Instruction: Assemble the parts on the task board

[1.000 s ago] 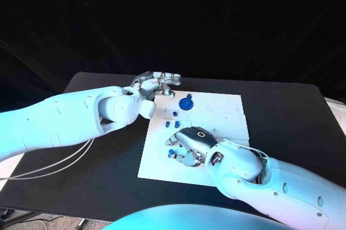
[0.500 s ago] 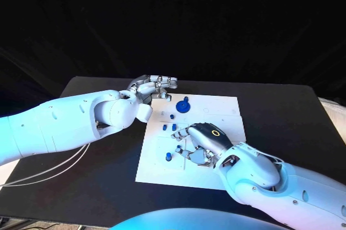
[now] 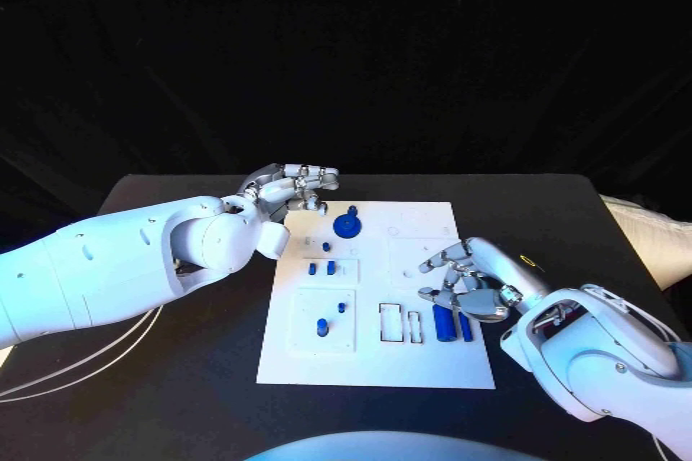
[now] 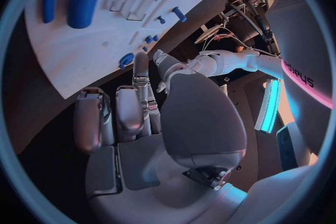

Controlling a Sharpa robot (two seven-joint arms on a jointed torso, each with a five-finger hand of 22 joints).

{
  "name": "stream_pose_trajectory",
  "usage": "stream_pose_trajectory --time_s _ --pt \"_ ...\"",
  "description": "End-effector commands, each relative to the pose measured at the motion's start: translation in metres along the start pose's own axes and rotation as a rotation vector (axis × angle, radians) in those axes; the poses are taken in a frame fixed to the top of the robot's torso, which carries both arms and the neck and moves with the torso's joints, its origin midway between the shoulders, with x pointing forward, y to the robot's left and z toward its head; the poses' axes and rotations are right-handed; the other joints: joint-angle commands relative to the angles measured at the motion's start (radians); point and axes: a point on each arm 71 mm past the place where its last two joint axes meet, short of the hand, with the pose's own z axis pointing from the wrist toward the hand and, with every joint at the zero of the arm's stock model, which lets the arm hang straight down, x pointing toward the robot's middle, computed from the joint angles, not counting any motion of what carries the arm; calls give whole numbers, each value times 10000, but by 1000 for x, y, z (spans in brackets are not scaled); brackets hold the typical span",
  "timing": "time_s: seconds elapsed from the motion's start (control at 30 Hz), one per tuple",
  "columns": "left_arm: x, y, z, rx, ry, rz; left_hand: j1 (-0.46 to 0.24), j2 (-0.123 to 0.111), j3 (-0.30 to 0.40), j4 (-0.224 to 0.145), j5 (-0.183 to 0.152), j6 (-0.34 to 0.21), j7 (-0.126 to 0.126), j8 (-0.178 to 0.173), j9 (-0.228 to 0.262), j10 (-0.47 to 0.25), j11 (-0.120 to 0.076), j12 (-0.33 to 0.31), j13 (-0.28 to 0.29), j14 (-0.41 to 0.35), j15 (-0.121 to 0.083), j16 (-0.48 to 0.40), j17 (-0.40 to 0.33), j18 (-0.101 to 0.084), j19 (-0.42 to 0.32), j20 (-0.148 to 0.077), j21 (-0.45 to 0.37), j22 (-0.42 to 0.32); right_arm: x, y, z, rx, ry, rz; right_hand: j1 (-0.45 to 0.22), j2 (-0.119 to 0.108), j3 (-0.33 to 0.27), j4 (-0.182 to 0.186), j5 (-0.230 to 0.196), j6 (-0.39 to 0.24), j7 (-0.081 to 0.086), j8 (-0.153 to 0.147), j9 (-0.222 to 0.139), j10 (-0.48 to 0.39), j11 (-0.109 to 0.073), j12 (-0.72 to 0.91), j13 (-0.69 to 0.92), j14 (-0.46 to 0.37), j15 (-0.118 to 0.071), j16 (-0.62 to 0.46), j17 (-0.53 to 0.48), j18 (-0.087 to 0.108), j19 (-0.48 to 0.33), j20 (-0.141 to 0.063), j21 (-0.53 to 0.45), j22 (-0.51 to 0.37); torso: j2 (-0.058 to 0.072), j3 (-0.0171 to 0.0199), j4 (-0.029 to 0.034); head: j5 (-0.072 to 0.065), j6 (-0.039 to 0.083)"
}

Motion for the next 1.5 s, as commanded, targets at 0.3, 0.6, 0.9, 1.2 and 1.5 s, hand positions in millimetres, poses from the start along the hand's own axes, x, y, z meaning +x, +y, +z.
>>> stream_pose_trajectory --time_s 0.3,0.6,0.9,1.2,1.5 --pt "3 2 0 18 261 16 26 -86 -49 -17 37 -63 -15 44 -15 -73 -27 78 5 -51 -5 16 -24 175 -13 34 -38 -12 7 -30 -19 2466 1029 -955 -1060 541 -2010 1218 1618 72 -90 555 232 -616 -73 4304 5202 476 -73 838 1120 -224 313 4 472 1020 -50 69 -132 -139 106" --pt "1 4 -1 -22 226 22 30 -63 -48 -12 40 -61 -14 54 -16 -73 -27 89 6 -52 -6 20 -25 176 -12 34 -40 -15 18 -31 -17 2332 1286 -1805 -831 795 -2616 1150 1584 57 -128 841 444 -680 -83 4790 6047 518 -93 1070 1465 -268 422 -10 607 1226 -51 59 -22 -157 12" --pt "0 4 -2 -64 217 24 35 -49 -45 -10 43 -59 -15 60 -16 -73 -28 97 6 -54 -6 21 -30 176 -11 34 -42 -17 29 -31 -13 2289 1609 -2166 -695 879 -2734 1193 1516 46 -129 915 509 -726 -81 4762 6120 522 -91 1110 1525 -275 436 -8 627 1258 -51 57 -32 -129 -52" --pt "0 5 -1 -94 212 21 37 -37 -43 -8 44 -59 -15 65 -16 -74 -28 101 6 -55 -6 21 -33 177 -10 34 -43 -19 34 -34 -9 2381 1722 -2398 -695 951 -2770 1201 1474 37 -129 937 530 -744 -79 4743 6136 516 -89 1098 1504 -272 427 -6 621 1250 -44 55 -25 -150 -107" --pt "0 6 -2 -150 216 16 37 -37 -43 -8 44 -59 -15 65 -16 -74 -28 101 6 -55 -6 21 -33 177 -10 34 -43 -19 47 -35 -6 2360 1937 -2541 -763 1016 -2897 1215 1390 7 -125 971 567 -790 -71 4689 6155 501 -83 1074 1472 -264 400 0 602 1224 -40 66 -3 -147 -148"
